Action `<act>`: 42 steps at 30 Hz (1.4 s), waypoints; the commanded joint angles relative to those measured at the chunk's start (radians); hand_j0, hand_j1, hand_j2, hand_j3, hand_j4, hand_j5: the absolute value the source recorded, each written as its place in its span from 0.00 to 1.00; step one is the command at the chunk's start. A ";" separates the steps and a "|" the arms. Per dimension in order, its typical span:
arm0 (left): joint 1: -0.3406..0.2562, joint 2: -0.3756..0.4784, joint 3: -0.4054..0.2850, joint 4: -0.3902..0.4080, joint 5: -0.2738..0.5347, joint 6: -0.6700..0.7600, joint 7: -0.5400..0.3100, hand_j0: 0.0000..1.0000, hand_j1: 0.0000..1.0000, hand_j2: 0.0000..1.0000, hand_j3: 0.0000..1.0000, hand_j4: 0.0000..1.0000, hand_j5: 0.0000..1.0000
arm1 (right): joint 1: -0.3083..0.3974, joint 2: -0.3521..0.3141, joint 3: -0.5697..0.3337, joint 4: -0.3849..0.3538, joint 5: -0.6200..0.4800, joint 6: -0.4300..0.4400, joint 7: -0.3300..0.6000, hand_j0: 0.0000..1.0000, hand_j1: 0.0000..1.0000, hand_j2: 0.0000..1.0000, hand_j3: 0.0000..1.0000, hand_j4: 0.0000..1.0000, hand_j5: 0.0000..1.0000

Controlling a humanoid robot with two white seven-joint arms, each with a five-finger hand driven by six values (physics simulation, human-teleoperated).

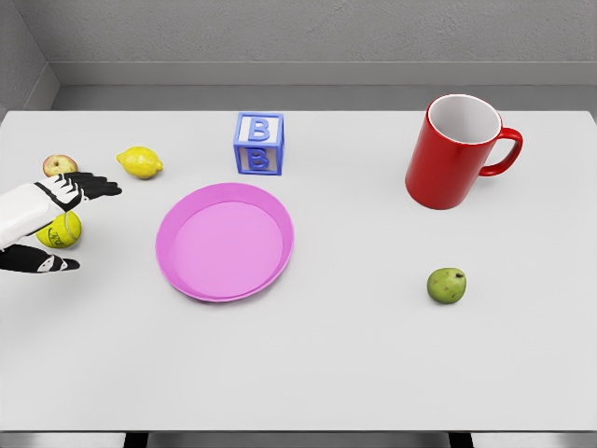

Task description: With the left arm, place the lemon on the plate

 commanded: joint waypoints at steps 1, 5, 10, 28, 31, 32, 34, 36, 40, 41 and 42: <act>0.000 0.000 0.000 0.000 0.007 0.001 0.001 1.00 1.00 1.00 1.00 1.00 1.00 | 0.000 0.000 -0.002 -0.001 -0.001 0.000 0.000 1.00 1.00 1.00 1.00 1.00 1.00; -0.006 0.009 0.007 0.020 -0.036 0.001 -0.010 1.00 1.00 1.00 1.00 1.00 1.00 | -0.002 0.000 0.001 -0.001 -0.001 0.000 0.000 1.00 1.00 1.00 1.00 1.00 1.00; -0.058 -0.102 0.119 0.129 -0.064 0.001 -0.343 1.00 1.00 1.00 1.00 1.00 1.00 | -0.002 0.000 0.001 -0.001 -0.001 0.000 0.000 1.00 1.00 1.00 1.00 1.00 1.00; -0.792 -0.337 -0.454 0.649 -0.381 0.001 -0.423 1.00 1.00 1.00 1.00 1.00 1.00 | -0.002 0.000 0.001 -0.001 -0.001 0.000 0.000 1.00 1.00 1.00 1.00 1.00 1.00; -0.862 -0.412 -0.460 0.755 -0.438 0.001 -0.426 1.00 1.00 1.00 1.00 1.00 1.00 | 0.000 0.000 0.001 -0.001 -0.001 0.000 0.000 1.00 1.00 1.00 1.00 1.00 1.00; -0.897 -0.443 -0.459 0.807 -0.446 0.001 -0.426 1.00 1.00 1.00 1.00 1.00 1.00 | 0.000 0.000 0.001 -0.001 -0.001 0.000 0.000 1.00 1.00 1.00 1.00 1.00 1.00; -0.907 -0.468 -0.459 0.815 -0.447 0.001 -0.427 1.00 1.00 1.00 1.00 1.00 1.00 | -0.002 0.000 0.001 -0.001 -0.001 0.000 0.000 1.00 1.00 1.00 1.00 1.00 1.00; -0.908 -0.478 -0.459 0.815 -0.447 0.001 -0.432 1.00 1.00 1.00 1.00 1.00 1.00 | 0.000 0.000 0.001 -0.001 -0.001 0.000 0.000 1.00 1.00 1.00 1.00 1.00 1.00; -0.916 -0.483 -0.453 0.817 -0.446 0.001 -0.432 1.00 1.00 1.00 1.00 1.00 1.00 | 0.000 0.000 0.001 -0.001 -0.001 0.000 0.000 1.00 1.00 1.00 1.00 1.00 1.00; -0.917 -0.483 -0.451 0.824 -0.446 0.001 -0.432 1.00 1.00 1.00 1.00 1.00 1.00 | 0.000 0.000 0.001 -0.001 -0.001 0.000 0.000 1.00 1.00 1.00 1.00 1.00 1.00; -0.927 -0.485 -0.453 0.826 -0.447 0.001 -0.432 1.00 1.00 1.00 1.00 1.00 1.00 | -0.002 0.000 0.001 -0.001 -0.001 0.000 0.000 1.00 1.00 1.00 1.00 1.00 1.00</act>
